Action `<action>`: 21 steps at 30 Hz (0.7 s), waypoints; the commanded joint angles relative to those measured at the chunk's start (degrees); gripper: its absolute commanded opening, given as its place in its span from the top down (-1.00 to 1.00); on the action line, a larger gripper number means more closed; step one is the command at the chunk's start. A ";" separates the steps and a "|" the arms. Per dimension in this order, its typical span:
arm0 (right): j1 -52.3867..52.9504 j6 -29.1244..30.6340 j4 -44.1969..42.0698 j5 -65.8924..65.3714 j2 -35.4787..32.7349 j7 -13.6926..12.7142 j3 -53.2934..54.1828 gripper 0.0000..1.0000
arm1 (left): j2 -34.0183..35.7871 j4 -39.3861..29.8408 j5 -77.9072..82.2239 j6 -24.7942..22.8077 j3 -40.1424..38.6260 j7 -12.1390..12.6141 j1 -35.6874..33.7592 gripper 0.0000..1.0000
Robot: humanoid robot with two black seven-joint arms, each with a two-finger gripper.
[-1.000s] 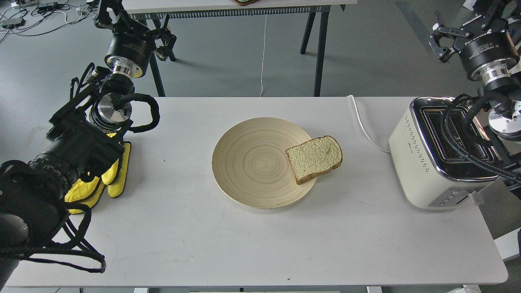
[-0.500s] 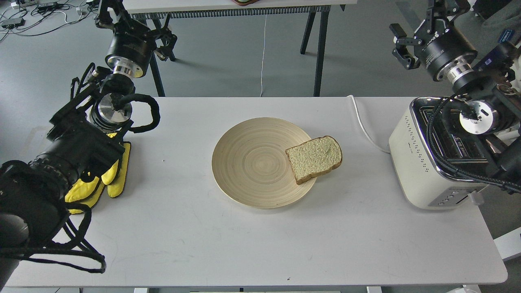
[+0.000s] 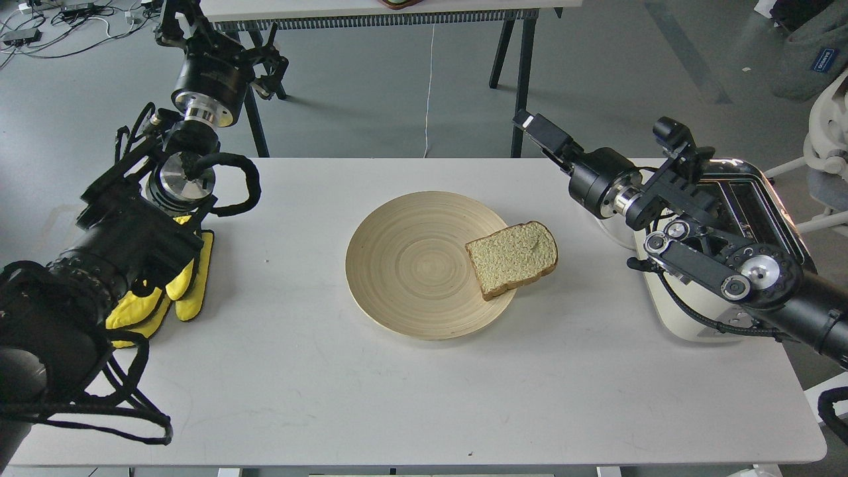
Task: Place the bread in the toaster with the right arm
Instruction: 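Lower the open right gripper around the bread slice on the plate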
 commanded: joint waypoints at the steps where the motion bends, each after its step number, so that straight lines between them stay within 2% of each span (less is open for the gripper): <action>1: -0.11 -0.28 -2.46 -0.92 1.91 -1.87 -5.78 -0.91 | 0.00 0.00 0.00 0.08 0.00 0.01 0.01 -1.00; 9: -0.20 -1.60 -5.36 -0.92 3.85 -7.67 -12.29 -0.68 | 0.00 0.00 0.00 0.17 0.00 0.01 0.01 -1.00; 21: -0.64 -1.86 -6.68 -0.92 1.65 -7.76 -12.47 -0.65 | 0.00 0.00 0.00 0.26 0.00 0.01 0.01 -1.00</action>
